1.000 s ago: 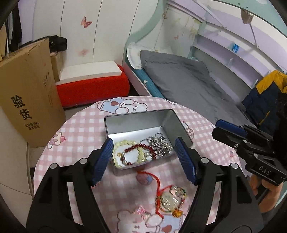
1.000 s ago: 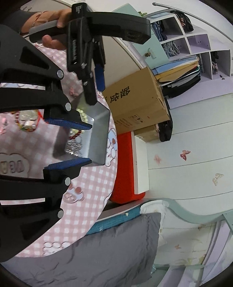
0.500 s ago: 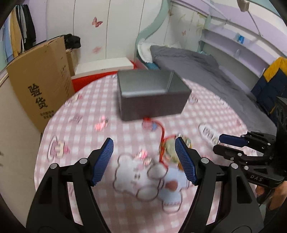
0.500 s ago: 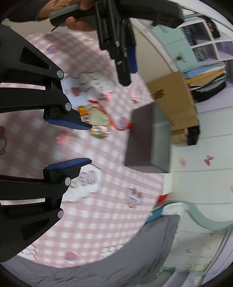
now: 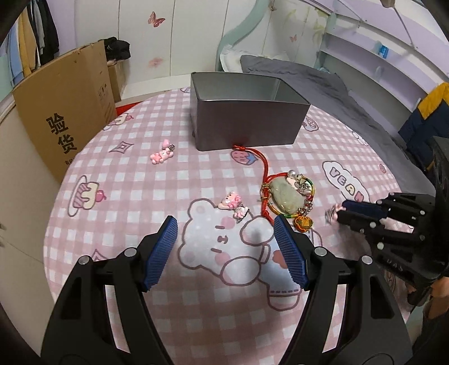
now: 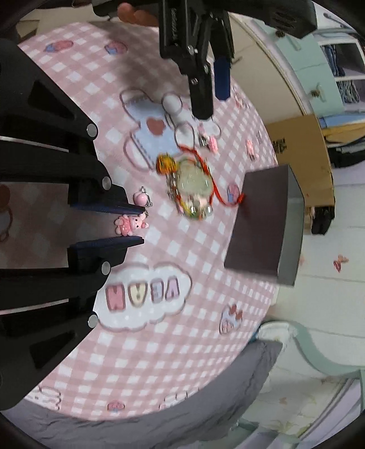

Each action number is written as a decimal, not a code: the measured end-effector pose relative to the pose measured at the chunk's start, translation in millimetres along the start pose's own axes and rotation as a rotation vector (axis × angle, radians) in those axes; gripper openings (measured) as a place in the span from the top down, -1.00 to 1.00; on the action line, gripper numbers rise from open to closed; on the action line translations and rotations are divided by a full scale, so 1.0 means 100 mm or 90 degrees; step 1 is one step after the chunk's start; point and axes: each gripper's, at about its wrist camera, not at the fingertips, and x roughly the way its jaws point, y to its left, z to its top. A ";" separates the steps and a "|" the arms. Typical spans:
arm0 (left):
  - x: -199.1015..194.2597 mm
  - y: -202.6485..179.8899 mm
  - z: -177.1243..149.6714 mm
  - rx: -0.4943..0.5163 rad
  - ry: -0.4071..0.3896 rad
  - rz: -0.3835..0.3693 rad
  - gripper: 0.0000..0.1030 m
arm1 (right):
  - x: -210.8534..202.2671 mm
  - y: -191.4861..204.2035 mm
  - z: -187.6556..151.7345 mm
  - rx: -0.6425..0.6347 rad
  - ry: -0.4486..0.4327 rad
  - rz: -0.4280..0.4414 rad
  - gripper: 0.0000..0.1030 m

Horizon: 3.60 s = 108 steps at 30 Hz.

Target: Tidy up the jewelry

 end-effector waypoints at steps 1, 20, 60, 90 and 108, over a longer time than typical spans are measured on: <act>0.02 0.00 0.00 0.000 0.000 0.000 -0.37 | 0.00 -0.03 0.01 0.006 -0.002 -0.003 0.73; 0.34 -0.05 0.09 0.023 0.036 0.018 0.51 | -0.20 -0.26 0.31 0.056 -0.063 0.021 0.73; 0.52 0.04 1.27 0.013 -0.020 -0.100 0.66 | 0.22 -0.36 1.31 0.078 -0.107 0.065 0.72; -0.23 0.27 0.50 -0.038 -0.066 -0.030 -0.20 | -0.07 0.27 0.64 0.034 -0.050 0.091 0.58; -0.19 0.64 0.12 -0.083 -0.035 -0.008 -0.20 | 0.41 0.44 0.53 0.003 0.017 0.025 0.33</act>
